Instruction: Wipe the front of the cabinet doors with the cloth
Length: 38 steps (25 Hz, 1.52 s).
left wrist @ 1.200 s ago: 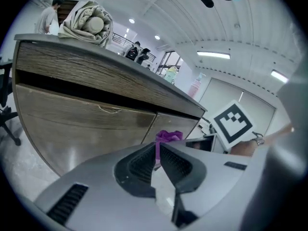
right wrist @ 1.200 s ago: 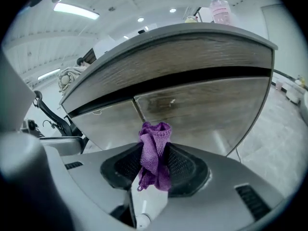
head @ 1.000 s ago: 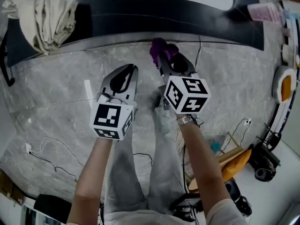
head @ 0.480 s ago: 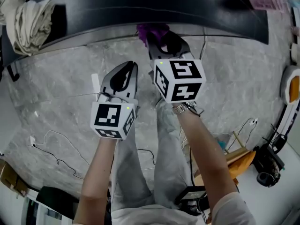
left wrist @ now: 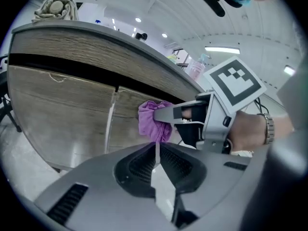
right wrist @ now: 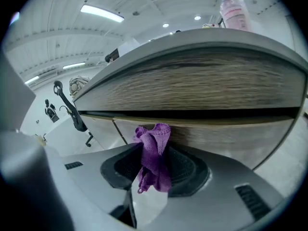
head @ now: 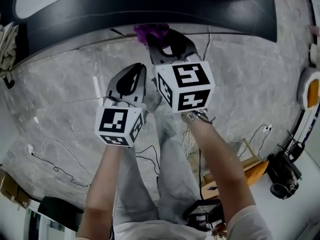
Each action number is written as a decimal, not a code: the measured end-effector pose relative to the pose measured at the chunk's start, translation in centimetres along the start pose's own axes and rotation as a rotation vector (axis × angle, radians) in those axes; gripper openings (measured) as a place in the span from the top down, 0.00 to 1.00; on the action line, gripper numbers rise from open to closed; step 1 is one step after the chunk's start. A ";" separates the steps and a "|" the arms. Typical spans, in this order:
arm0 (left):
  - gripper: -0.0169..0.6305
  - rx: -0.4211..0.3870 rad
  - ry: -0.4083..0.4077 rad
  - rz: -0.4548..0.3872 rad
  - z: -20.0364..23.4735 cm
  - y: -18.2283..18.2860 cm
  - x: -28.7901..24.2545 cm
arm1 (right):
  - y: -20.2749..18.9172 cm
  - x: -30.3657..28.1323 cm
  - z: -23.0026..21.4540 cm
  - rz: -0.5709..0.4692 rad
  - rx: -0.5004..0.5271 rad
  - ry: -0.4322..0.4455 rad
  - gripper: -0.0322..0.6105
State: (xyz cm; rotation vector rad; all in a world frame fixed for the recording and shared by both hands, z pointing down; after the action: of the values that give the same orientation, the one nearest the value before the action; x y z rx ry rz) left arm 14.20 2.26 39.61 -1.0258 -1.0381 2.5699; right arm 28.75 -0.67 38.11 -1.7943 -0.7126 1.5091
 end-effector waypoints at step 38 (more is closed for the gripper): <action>0.92 -0.005 -0.045 0.043 -2.3 -3.7 -0.5 | -9.4 7.3 -11.7 0.039 -0.256 -0.329 0.72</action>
State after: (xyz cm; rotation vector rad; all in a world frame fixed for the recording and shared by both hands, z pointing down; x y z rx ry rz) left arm 15.83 6.03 41.17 -1.0075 -1.0444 2.6377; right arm 41.68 9.07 42.12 -1.7659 -1.0781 1.8313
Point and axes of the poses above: the fingertips, and each gripper's own axes: x backward along the fingers, z to its left, y out of its top, the point moved 9 cm from there along x, backward along the fingers, and after that the axes turned 9 degrees about x, right-handed, at the moved point
